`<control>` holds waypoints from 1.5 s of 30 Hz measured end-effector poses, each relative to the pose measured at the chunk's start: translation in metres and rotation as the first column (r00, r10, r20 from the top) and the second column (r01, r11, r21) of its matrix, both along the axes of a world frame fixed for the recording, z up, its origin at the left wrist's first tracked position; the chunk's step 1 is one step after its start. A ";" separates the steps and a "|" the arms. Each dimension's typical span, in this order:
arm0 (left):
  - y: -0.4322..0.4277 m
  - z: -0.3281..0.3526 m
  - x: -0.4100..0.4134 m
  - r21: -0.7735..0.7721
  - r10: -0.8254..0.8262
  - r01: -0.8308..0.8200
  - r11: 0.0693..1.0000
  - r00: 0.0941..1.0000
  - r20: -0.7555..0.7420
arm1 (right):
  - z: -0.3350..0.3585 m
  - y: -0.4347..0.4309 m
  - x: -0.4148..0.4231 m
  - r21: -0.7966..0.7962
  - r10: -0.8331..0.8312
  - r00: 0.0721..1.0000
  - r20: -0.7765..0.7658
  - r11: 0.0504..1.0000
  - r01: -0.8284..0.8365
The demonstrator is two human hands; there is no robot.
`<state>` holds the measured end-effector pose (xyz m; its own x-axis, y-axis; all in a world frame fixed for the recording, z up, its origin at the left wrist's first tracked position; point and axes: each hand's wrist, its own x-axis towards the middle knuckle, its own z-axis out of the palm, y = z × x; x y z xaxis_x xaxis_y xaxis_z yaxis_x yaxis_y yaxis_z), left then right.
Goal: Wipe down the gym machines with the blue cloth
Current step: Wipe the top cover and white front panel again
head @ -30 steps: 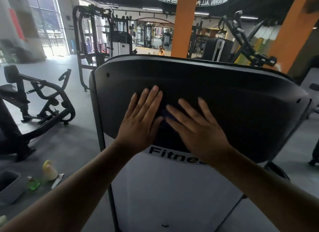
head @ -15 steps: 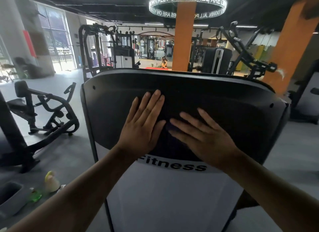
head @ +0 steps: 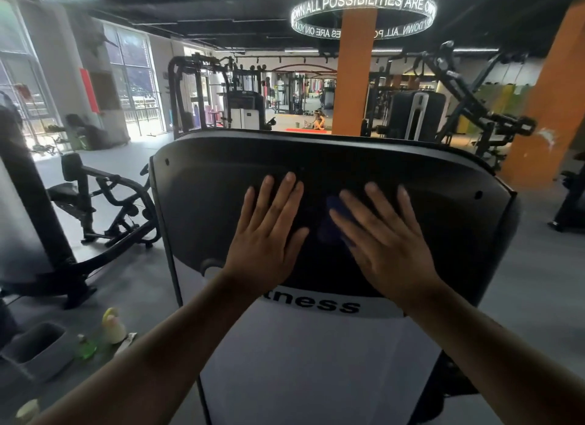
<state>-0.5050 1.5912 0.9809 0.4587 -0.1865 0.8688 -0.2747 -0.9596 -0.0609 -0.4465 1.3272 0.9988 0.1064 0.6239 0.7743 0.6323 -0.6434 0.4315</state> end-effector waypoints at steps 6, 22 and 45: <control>-0.017 -0.009 0.009 0.008 0.079 -0.079 0.997 0.997 -0.001 | 0.002 -0.024 0.008 -0.233 0.069 0.997 0.047 0.971 -0.056; -0.017 -0.008 0.006 0.006 0.054 -0.054 0.999 0.998 -0.040 | -0.033 -0.015 -0.004 0.079 -0.083 0.995 -0.060 0.993 0.087; -0.168 0.001 0.015 -0.064 0.240 -0.240 0.969 0.971 -0.016 | -0.018 -0.118 0.056 -0.078 0.210 0.978 0.001 0.975 -0.210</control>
<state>-0.4905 1.4235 0.9814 0.4905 -0.0135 0.8714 -0.0359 -0.9993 0.0047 -0.3906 1.2092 0.9807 -0.0399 0.6893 0.7234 0.7457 -0.4614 0.4808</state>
